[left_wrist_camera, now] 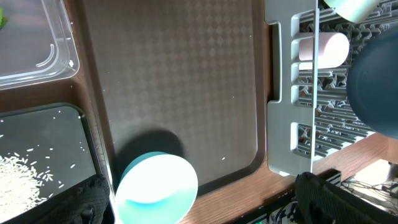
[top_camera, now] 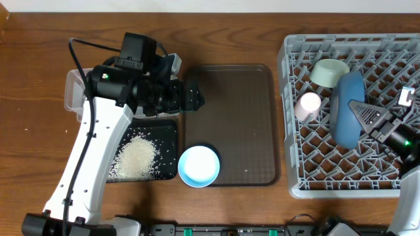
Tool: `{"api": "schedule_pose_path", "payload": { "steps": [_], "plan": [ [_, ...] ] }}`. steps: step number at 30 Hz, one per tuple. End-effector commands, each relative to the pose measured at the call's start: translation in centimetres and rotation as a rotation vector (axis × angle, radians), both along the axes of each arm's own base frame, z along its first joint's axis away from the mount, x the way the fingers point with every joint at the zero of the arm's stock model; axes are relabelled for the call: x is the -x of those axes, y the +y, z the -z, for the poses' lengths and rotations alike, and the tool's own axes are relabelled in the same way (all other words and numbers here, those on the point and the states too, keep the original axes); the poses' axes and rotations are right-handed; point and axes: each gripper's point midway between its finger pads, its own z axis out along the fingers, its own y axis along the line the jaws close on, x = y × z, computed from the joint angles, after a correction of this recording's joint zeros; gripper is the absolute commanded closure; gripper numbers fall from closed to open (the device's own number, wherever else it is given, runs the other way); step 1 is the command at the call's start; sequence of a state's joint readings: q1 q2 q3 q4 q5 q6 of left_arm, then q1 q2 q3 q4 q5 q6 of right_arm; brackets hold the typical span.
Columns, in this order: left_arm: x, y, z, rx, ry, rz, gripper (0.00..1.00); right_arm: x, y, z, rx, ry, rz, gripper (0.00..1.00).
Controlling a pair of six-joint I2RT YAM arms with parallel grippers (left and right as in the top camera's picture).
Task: Sort waste into correct bins and load items into the dishwasher rack
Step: 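Lift the teal plate and carry it right into the rack, then release the teal plate in the rack and move left to the light-blue bowl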
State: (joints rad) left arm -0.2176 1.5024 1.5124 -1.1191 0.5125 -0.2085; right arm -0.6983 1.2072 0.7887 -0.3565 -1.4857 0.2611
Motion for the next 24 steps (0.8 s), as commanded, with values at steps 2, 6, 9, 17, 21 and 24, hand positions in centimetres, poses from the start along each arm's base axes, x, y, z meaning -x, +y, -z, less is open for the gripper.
{"api": "schedule_pose_path", "payload": {
  "steps": [2,6,9,17,21,24],
  "plan": [
    [0.0,0.3,0.3,-0.012,0.002,0.001,0.02,0.4,-1.0,2.2,-0.025,0.059,0.059,0.99],
    [0.0,0.3,0.3,-0.012,0.002,0.001,0.02,0.9,-2.7,3.1,-0.033,0.066,0.126,0.99],
    [0.0,0.3,0.3,-0.012,0.002,0.001,0.02,1.2,-4.7,3.0,-0.043,0.069,0.195,0.98],
    [0.0,0.3,0.3,-0.012,0.002,0.001,0.02,2.1,-10.4,3.2,-0.035,0.103,0.415,0.67],
    [0.0,0.3,0.3,-0.012,0.002,0.001,0.02,2.1,-13.0,3.9,-0.019,0.156,0.538,0.53],
    [0.0,0.3,0.3,-0.012,0.002,0.001,0.02,2.1,-14.9,4.3,-0.046,0.213,0.637,0.4]
  ]
}}
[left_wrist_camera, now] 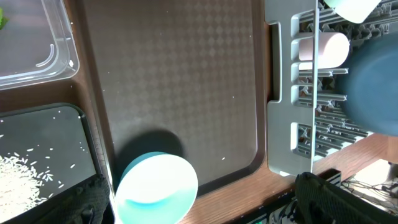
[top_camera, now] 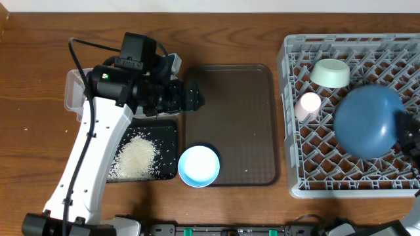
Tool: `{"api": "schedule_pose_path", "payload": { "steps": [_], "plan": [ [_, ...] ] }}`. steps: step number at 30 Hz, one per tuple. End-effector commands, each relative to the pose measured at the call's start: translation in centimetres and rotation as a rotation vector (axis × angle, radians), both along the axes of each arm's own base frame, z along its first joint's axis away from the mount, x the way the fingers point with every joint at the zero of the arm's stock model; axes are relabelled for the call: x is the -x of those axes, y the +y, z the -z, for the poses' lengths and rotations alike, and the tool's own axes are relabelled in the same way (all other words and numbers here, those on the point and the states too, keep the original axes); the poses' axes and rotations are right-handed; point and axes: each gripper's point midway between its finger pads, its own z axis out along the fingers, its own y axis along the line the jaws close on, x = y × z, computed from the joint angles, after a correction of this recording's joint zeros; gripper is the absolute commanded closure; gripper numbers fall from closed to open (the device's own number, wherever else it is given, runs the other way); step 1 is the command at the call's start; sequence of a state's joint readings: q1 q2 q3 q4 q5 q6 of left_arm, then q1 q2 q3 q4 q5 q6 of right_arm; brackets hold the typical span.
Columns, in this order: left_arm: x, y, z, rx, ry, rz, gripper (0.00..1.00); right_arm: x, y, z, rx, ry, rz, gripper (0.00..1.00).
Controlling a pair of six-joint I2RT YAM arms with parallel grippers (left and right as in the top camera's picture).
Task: Sort waste into correct bins and load items into the dishwasher rack
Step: 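Release the teal plate in the rack and move left to the light-blue bowl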
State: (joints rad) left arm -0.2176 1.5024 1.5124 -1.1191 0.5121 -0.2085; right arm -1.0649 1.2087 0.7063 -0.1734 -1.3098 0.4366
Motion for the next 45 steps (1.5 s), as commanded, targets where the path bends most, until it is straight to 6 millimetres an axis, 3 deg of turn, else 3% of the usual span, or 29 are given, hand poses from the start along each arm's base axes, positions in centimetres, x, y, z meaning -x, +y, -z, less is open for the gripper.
{"api": "schedule_pose_path", "payload": {
  "steps": [1,7,12,17,21,24,28,33,39,45],
  "plan": [
    [0.0,0.3,0.3,-0.012,0.002,0.001,0.02,0.1,-2.7,1.2,-0.074,0.09,0.155,0.36],
    [0.0,0.3,0.3,-0.012,0.002,0.001,0.02,0.1,-5.8,2.1,-0.118,0.164,0.346,0.02],
    [0.0,0.3,0.3,-0.012,0.002,0.001,0.02,0.0,-5.9,2.1,-0.101,0.166,0.353,0.01],
    [0.0,0.3,0.3,-0.012,0.002,0.001,0.02,-0.6,-5.9,0.5,-0.023,0.11,0.34,0.01],
    [0.0,0.3,0.3,-0.012,0.002,0.001,0.02,-1.6,-4.4,-0.8,0.061,0.066,0.282,0.01],
    [0.0,0.3,0.3,-0.012,0.002,0.001,0.02,-3.2,-1.3,-1.2,0.141,0.04,0.172,0.01],
    [0.0,0.3,0.3,-0.012,0.002,0.001,0.02,-5.7,4.5,-1.7,0.245,-0.012,-0.029,0.01],
    [0.0,0.3,0.3,-0.012,0.002,0.001,0.02,-7.4,13.7,-1.9,0.348,-0.095,-0.318,0.01],
    [0.0,0.3,0.3,-0.012,0.002,0.001,0.02,-6.5,24.7,-0.5,0.44,-0.136,-0.61,0.01],
    [0.0,0.3,0.3,-0.012,0.002,0.001,0.02,-3.4,32.8,3.6,0.674,-0.078,-0.784,0.01]
  ]
}}
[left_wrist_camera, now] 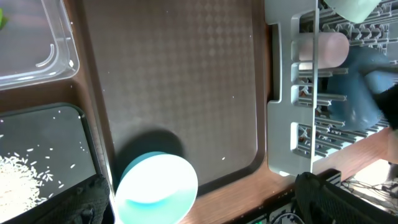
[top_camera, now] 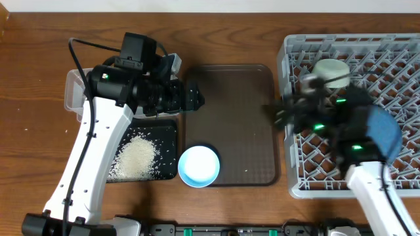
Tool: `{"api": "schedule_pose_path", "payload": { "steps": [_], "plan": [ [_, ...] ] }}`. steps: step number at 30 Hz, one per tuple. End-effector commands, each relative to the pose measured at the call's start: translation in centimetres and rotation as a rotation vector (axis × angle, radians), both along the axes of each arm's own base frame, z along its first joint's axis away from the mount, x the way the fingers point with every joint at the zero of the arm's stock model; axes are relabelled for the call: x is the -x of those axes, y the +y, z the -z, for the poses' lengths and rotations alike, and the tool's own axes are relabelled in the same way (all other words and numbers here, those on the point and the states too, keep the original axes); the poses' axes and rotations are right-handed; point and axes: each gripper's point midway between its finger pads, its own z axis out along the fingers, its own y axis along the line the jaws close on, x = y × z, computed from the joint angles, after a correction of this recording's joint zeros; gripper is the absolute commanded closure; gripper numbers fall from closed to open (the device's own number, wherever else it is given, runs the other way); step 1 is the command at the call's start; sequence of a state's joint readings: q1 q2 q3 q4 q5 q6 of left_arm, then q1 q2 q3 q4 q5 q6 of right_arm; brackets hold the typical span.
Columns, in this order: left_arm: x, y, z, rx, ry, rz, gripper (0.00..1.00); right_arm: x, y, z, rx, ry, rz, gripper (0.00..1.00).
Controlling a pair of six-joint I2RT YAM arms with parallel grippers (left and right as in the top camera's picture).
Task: Sort waste into correct bins and load items into the dishwasher rack
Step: 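Release the teal plate in the rack and move left to the light-blue bowl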
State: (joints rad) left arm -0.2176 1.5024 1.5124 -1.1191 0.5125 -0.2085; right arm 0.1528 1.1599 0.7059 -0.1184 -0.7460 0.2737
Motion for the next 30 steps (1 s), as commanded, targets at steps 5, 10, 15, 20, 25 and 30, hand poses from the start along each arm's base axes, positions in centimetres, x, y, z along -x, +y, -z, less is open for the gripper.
{"api": "schedule_pose_path", "payload": {
  "steps": [5,10,15,20,25,30],
  "plan": [
    [0.0,0.3,0.3,-0.012,0.002,0.001,0.02,4.2,6.8,3.2,0.307,-0.135,-0.178,0.01],
    [0.0,0.3,0.3,-0.012,0.002,0.001,0.02,7.6,10.9,5.2,0.377,-0.146,-0.301,0.01],
    [0.0,0.3,0.3,-0.012,0.002,0.001,0.02,10.3,14.2,8.3,0.422,-0.129,-0.418,0.01],
    [0.0,0.3,0.3,-0.012,0.002,0.001,0.02,12.5,17.2,11.1,0.426,-0.12,-0.526,0.01],
    [0.0,0.2,0.3,-0.012,0.002,0.001,0.02,15.3,20.4,12.7,0.376,-0.137,-0.646,0.01],
    [0.0,0.3,0.3,-0.012,0.002,0.001,0.02,16.7,21.1,14.2,0.401,-0.134,-0.681,0.01]
  ]
}}
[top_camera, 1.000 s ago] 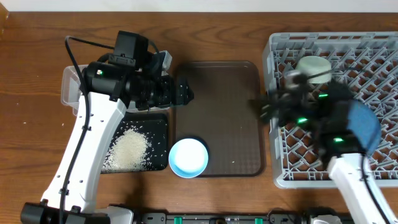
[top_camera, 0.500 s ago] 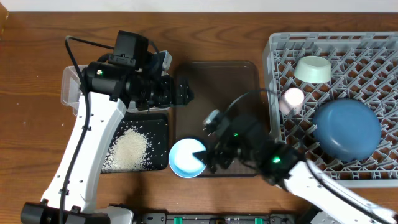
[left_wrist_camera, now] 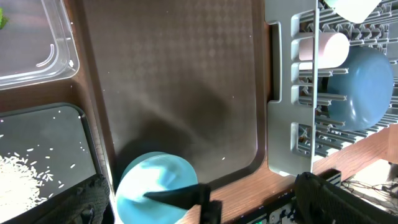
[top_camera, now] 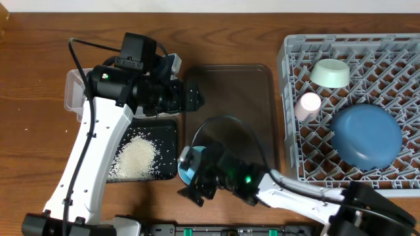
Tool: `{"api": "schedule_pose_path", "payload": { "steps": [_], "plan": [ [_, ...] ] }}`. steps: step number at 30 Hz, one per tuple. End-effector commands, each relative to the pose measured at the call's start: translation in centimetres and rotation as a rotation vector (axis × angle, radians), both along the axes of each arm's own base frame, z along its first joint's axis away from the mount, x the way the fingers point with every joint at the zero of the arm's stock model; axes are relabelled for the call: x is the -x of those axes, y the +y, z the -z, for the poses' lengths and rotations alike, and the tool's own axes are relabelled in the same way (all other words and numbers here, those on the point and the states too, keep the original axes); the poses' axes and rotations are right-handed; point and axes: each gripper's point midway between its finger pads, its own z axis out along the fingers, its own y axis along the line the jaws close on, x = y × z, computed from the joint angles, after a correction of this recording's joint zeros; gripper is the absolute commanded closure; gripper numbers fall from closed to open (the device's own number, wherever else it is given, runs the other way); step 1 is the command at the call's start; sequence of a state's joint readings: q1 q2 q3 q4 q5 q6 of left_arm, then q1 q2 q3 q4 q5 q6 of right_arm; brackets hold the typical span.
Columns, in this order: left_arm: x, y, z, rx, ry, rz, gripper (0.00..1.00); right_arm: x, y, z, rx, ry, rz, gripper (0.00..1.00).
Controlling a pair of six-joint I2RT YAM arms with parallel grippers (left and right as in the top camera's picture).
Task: Sort waste into correct bins and load items into the dishwasher rack
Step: 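Release the teal plate in the rack and move left to the light-blue bowl, then grasp the rim of the light-blue bowl with the right gripper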
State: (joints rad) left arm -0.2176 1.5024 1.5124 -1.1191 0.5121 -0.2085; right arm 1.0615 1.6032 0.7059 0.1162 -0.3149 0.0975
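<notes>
A light blue bowl [top_camera: 190, 159] sits on the front left corner of the brown tray [top_camera: 230, 98]. My right gripper [top_camera: 192, 179] has reached across the table's front edge to it. It looks open, one finger [left_wrist_camera: 180, 196] lying over the bowl [left_wrist_camera: 152, 183]; the other is hidden. In the grey dishwasher rack [top_camera: 295, 187] lie a large blue bowl [top_camera: 366, 136] upside down, a pale green bowl [top_camera: 330, 72] and a pink cup [top_camera: 307, 105]. My left gripper [top_camera: 195, 98] hangs open over the tray's left edge, holding nothing.
A black bin [top_camera: 141, 157] with spilled rice stands left of the tray. A clear plastic container [top_camera: 73, 92] lies behind it, partly under my left arm. The right arm's cable loops over the tray's front half.
My right arm has left the rack and now reaches along the front edge to the light blue bowl. The large blue bowl lies alone in the rack. The left arm is unmoved.
My right gripper first held the large blue bowl on edge over the rack. Then the bowl lay flat in the rack. A second ago the right arm was blurred above the rack's left side. Now it is at the light blue bowl. The left arm stayed still throughout.
</notes>
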Motion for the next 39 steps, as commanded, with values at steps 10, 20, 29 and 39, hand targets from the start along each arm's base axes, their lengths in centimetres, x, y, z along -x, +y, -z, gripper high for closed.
{"api": "schedule_pose_path", "payload": {
  "steps": [10,20,29,39],
  "plan": [
    [0.0,0.3,0.3,-0.012,0.002,0.001,0.02,-0.3,0.5,0.6,0.015,-0.039,0.011,0.01],
    [0.0,0.3,0.3,-0.012,0.002,0.0,0.02,-2.0,0.2,-1.9,-0.036,-0.071,0.062,0.03],
    [0.0,0.3,0.3,-0.012,0.002,0.001,0.02,-7.6,-4.9,-3.7,0.088,-0.248,0.343,0.01],
    [0.0,0.3,0.3,-0.012,0.002,0.001,0.02,-7.9,-7.8,0.1,0.265,-0.219,0.384,0.01]
  ]
}}
